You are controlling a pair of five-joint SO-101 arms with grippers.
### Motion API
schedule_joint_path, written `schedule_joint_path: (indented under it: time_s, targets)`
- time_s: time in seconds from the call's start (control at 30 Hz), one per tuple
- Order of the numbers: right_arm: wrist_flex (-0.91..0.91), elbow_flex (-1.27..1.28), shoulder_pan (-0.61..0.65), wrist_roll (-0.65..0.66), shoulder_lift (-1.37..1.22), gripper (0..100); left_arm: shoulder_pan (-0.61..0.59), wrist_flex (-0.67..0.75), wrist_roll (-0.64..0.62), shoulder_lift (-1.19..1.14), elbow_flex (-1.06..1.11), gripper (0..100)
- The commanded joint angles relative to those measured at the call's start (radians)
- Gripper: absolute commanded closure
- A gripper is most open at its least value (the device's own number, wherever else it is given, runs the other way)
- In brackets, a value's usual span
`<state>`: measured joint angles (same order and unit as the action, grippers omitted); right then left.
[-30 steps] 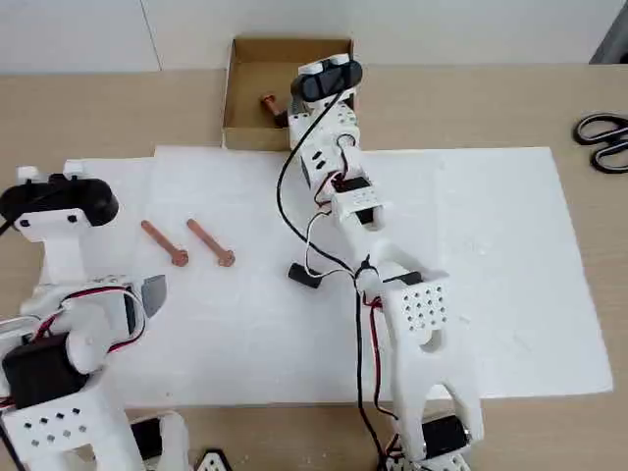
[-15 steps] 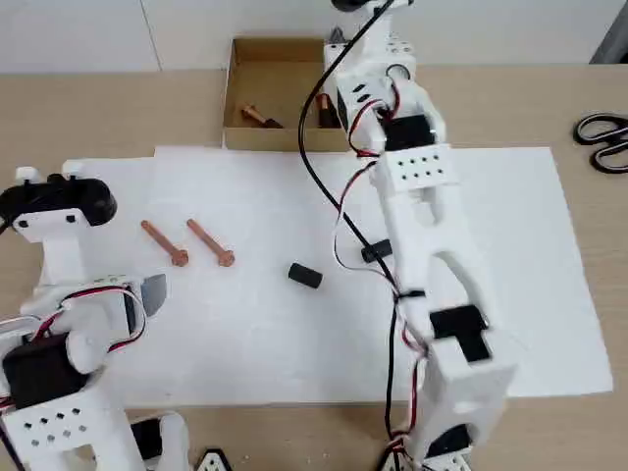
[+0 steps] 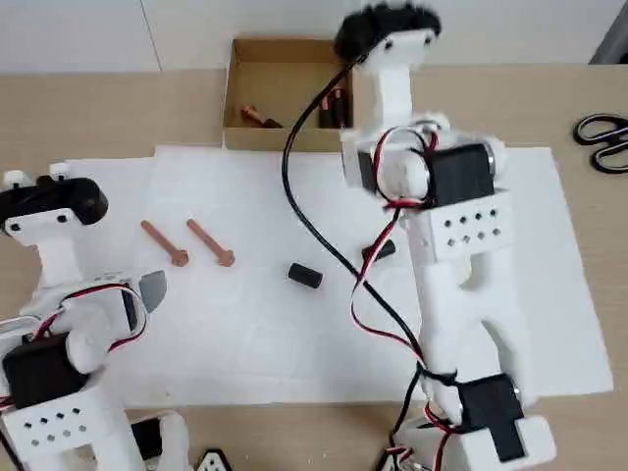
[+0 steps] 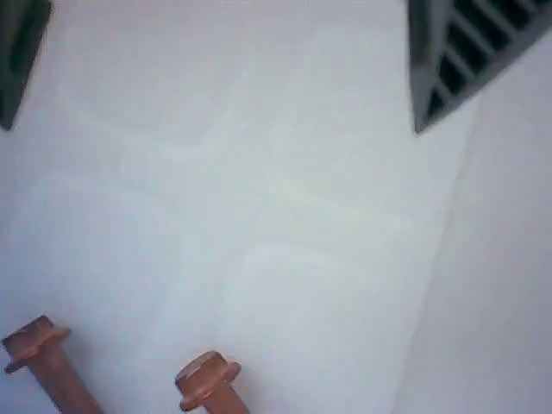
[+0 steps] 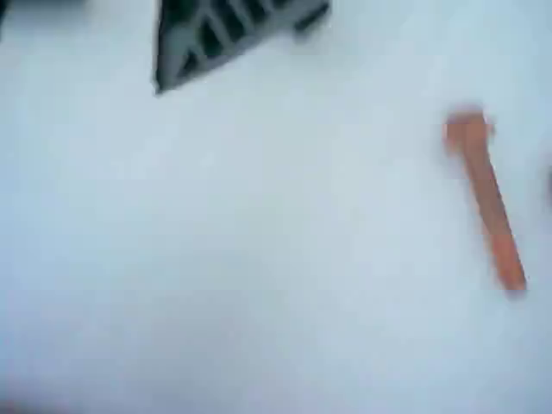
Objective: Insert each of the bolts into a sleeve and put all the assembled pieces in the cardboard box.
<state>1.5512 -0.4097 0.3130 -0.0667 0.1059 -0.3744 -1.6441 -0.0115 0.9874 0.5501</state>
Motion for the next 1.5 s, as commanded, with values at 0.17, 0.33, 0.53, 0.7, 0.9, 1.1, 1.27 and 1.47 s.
schedule_joint_path:
  time_s: [0.17, 0.33, 0.53, 0.7, 0.9, 1.1, 1.27, 1.47]
  targets:
    - [0.027, 0.098, 0.107, 0.327, -0.101, 87.9, -0.003, -0.002, -0.009, 0.015, -0.042, 73]
    - [0.027, 0.118, 0.226, 0.43, -0.239, 88.3, -0.003, -0.002, -0.009, 0.015, -0.042, 73]
    - [0.059, 0.118, 0.263, 0.482, -0.404, 88.1, -0.003, 0.0, -0.009, 0.015, -0.039, 73]
    - [0.088, 0.12, 0.272, 0.532, -0.446, 88.0, -0.003, 0.005, -0.009, 0.015, -0.036, 73]
    - [0.079, 0.129, 0.285, 0.549, -0.492, 88.0, -0.003, 0.005, -0.009, 0.015, -0.036, 73]
    - [0.054, 0.129, 0.311, 0.555, -0.578, 88.0, -0.003, 0.005, -0.009, 0.015, -0.036, 73]
    - [0.004, 0.129, 0.315, 0.555, -0.639, 88.0, -0.003, 0.005, -0.009, 0.015, -0.036, 73]
    - [-0.018, 0.129, 0.315, 0.555, -0.697, 88.0, -0.003, 0.005, -0.009, 0.015, -0.036, 73]
